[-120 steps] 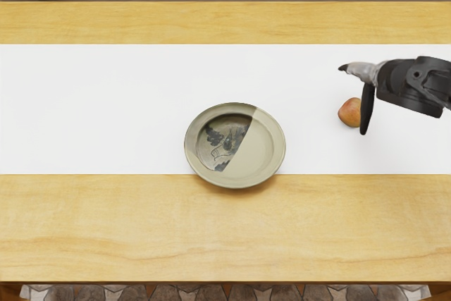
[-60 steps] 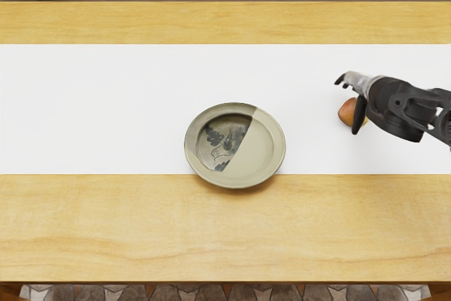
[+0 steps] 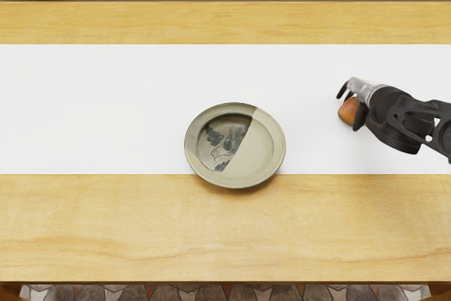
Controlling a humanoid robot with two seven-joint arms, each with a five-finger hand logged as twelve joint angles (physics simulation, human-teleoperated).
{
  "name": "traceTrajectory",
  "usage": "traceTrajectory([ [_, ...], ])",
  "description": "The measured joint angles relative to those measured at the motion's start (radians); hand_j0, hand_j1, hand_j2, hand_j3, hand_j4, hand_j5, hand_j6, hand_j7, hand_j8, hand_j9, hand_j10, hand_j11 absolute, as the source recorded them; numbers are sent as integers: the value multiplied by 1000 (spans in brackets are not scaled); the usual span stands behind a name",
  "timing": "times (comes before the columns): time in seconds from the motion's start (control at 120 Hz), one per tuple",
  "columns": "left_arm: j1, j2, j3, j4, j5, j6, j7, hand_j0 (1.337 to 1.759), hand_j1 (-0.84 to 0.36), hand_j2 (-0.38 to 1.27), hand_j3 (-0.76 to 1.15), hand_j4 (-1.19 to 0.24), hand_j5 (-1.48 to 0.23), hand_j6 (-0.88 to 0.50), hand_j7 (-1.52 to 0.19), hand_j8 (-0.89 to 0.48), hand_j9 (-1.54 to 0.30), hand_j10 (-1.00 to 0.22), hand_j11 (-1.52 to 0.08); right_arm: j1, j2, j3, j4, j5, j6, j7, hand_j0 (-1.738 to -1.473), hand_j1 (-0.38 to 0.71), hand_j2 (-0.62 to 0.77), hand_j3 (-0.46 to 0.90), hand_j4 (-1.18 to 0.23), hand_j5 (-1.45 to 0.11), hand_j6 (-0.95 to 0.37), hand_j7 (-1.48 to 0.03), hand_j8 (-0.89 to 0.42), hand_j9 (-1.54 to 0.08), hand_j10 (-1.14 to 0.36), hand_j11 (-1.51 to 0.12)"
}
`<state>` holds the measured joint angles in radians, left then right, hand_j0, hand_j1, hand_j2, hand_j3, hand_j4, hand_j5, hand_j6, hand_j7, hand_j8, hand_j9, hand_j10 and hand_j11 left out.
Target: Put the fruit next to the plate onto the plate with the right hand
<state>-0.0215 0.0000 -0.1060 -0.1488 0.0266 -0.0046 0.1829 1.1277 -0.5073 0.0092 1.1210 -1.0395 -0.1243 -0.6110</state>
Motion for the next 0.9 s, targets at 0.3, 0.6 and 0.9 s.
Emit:
traceTrajectory([
  [0.3, 0, 0, 0, 0, 0, 0, 0, 1658, 349, 0, 0, 0, 0, -1, 0, 0, 0, 0, 0, 1, -1, 10, -8, 12, -6, 0, -1653, 153, 129, 0, -588, -783, -376, -772, -389, -787, -523, -790],
  [0.6, 0, 0, 0, 0, 0, 0, 0, 1658, 349, 0, 0, 0, 0, -1, 0, 0, 0, 0, 0, 24, 0, 60, -11, 25, -2, 0, -1653, 173, 219, 0, -666, -898, -338, -880, -355, -901, -495, -902],
  [0.9, 0, 0, 0, 0, 0, 0, 0, 1658, 349, 0, 0, 0, 0, -1, 0, 0, 0, 0, 0, 115, 124, 91, 19, 48, 8, 1, -1655, 221, 275, 0, -670, -936, -290, -903, -308, -928, -445, -933],
])
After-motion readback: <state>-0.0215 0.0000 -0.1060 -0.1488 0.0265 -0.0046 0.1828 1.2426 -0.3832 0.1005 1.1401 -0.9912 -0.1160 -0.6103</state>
